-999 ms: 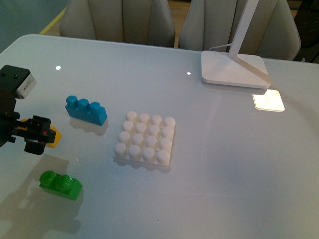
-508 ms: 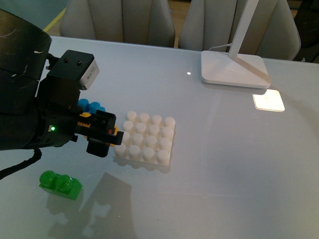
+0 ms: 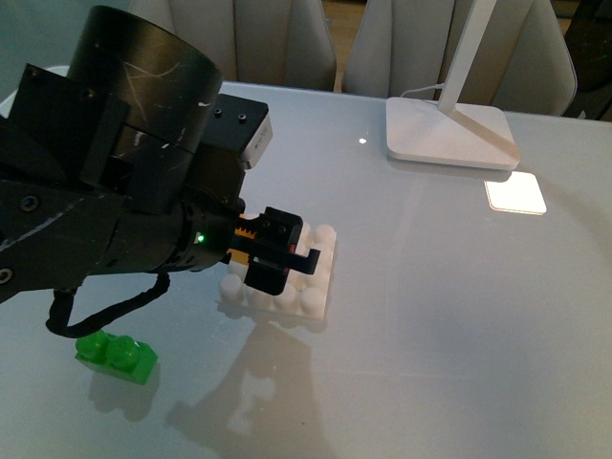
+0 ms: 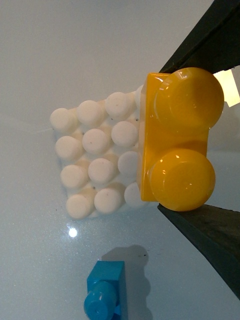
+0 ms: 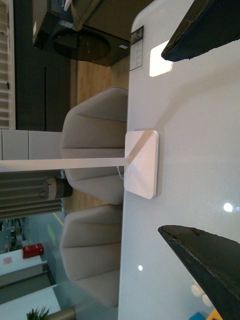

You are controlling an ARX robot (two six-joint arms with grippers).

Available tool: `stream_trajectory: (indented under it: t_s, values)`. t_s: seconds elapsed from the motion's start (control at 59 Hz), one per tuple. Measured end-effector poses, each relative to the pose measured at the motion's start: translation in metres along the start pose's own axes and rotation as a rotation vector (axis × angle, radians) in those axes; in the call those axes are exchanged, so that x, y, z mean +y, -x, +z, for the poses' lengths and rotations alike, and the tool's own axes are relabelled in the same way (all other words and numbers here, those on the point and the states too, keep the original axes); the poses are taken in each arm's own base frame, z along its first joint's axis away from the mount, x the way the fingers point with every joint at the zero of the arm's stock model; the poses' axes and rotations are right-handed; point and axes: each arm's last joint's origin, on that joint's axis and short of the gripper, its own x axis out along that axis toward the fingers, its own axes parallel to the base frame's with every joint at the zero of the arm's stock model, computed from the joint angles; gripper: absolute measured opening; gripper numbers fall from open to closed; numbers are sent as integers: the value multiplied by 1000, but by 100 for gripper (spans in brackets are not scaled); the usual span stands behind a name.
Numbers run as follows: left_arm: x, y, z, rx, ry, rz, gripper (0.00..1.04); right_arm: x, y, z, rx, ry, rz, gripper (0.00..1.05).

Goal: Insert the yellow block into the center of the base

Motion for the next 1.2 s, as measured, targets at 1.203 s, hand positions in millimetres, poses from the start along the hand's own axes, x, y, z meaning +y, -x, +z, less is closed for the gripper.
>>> stream_trajectory:
  t_s: [1.203]
  values:
    - [-5, -60, 27, 38, 145, 221, 63, 0, 0, 0, 0, 0, 0, 96]
